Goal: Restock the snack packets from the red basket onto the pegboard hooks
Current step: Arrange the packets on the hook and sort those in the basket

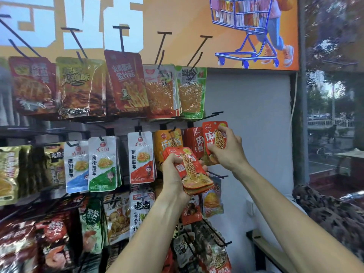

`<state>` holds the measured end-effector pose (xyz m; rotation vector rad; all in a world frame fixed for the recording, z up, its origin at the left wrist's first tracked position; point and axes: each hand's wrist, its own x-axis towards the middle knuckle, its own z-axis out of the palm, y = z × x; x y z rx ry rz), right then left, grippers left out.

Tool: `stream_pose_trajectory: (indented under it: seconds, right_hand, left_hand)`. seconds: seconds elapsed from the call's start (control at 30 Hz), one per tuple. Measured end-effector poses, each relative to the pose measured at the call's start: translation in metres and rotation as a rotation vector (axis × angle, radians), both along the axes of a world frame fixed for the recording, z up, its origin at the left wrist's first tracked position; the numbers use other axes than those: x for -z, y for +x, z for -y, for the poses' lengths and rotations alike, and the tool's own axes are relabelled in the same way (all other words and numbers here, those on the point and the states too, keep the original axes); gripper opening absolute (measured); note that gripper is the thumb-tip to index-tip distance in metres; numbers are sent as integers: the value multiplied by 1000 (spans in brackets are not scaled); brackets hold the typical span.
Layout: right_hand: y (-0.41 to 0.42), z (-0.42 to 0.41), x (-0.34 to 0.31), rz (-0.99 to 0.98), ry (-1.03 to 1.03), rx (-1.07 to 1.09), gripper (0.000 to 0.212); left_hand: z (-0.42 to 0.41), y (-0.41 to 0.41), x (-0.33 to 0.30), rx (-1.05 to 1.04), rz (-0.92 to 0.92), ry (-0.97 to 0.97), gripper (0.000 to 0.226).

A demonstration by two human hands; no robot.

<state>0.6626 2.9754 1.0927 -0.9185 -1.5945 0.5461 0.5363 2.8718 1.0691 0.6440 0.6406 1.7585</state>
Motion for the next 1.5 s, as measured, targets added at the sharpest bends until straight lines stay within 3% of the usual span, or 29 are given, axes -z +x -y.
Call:
stream_pose_trajectory:
  seconds: [0.47,0.9,1.2,1.27,1.37,1.43,1.5]
  right_hand:
    - [-12,-10,-3,24,-28,75,73]
    - [-15,-22,-2,-33,-11,87,73]
    - [-39,-34,-14,245,-151,106,68]
    - [-33,-16,-3,126,-92,127,57]
    - [-22,29,28,-187,-17,-137,27]
    - [-16,50,36,-284,-64,-286,22]
    - [-9,56,38,-355,-74,-282,24]
  left_hand:
    - [9,-19,6,-50,-237,-7,31]
    - [10,-26,12,-63,-250,-22,36]
    - [10,-30,11,-110,-305,3,38]
    - [12,-31,10,-110,-312,16,35]
    - [11,-32,11,-117,-313,10,34]
    - [7,-32,12,-128,-311,-6,40]
    - [4,-32,13,-140,-317,-15,41]
